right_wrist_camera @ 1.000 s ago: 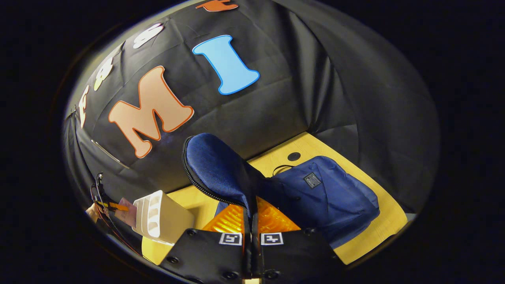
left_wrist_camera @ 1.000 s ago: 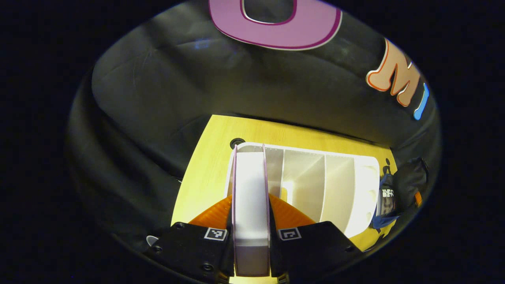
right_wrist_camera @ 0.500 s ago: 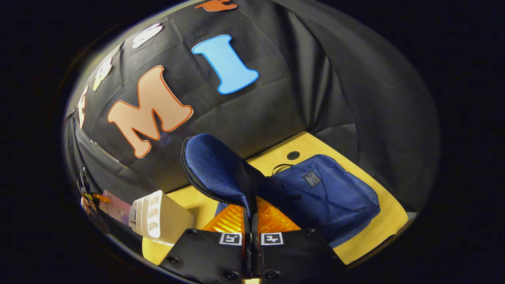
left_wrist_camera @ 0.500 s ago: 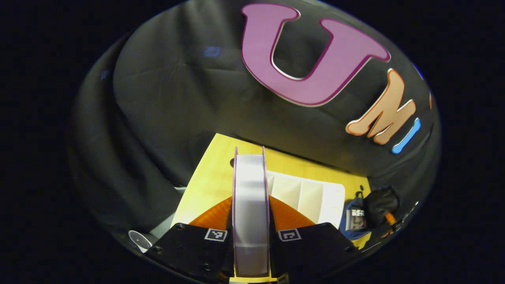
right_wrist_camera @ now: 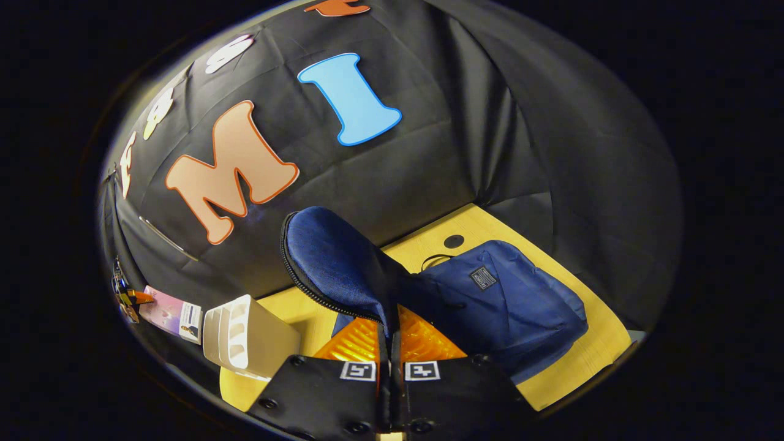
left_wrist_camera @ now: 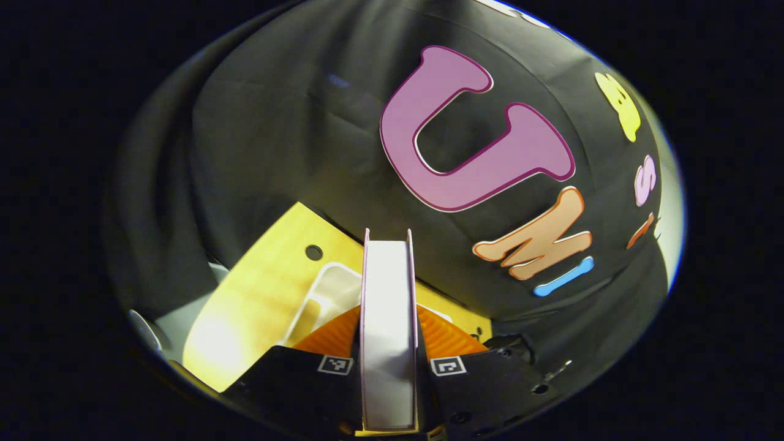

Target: Open the schoolbag, grab two books from the bookshelf and put them into the schoolbag.

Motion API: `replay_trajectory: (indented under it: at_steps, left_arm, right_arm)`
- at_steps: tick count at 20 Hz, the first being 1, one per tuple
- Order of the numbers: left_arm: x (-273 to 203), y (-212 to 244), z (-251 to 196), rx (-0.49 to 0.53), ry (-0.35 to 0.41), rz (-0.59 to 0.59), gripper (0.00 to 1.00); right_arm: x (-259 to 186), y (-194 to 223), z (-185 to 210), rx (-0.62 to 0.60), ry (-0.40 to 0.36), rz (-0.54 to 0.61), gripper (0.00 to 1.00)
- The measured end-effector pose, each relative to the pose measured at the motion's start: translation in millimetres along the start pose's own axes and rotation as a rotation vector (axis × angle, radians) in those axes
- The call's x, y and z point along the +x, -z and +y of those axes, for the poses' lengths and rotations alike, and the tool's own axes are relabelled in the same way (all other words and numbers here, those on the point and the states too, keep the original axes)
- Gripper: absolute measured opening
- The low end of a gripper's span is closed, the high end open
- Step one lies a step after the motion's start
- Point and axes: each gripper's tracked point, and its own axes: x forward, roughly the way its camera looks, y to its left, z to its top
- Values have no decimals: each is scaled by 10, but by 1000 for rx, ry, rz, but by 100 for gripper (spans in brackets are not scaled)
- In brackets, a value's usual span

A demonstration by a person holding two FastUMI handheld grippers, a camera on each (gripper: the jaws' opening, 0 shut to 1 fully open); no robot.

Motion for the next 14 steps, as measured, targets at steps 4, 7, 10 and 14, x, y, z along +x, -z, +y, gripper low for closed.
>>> replay_trajectory:
  at_steps: [4, 7, 10, 14]
  left_arm:
    - [212, 311, -337, -66, 100, 17, 31]
    - [507, 583, -592, -91, 158, 43, 31]
    - [765, 967, -886, -123, 224, 98, 31]
    - [1175, 1451, -1276, -147, 277, 162, 32]
  right_arm:
    - [6, -13, 5, -19, -3, 8, 4]
    - [3, -19, 2, -27, -4, 7, 4]
    - [10, -25, 7, -30, -8, 10, 4]
    - [16, -55, 12, -43, -14, 9, 4]
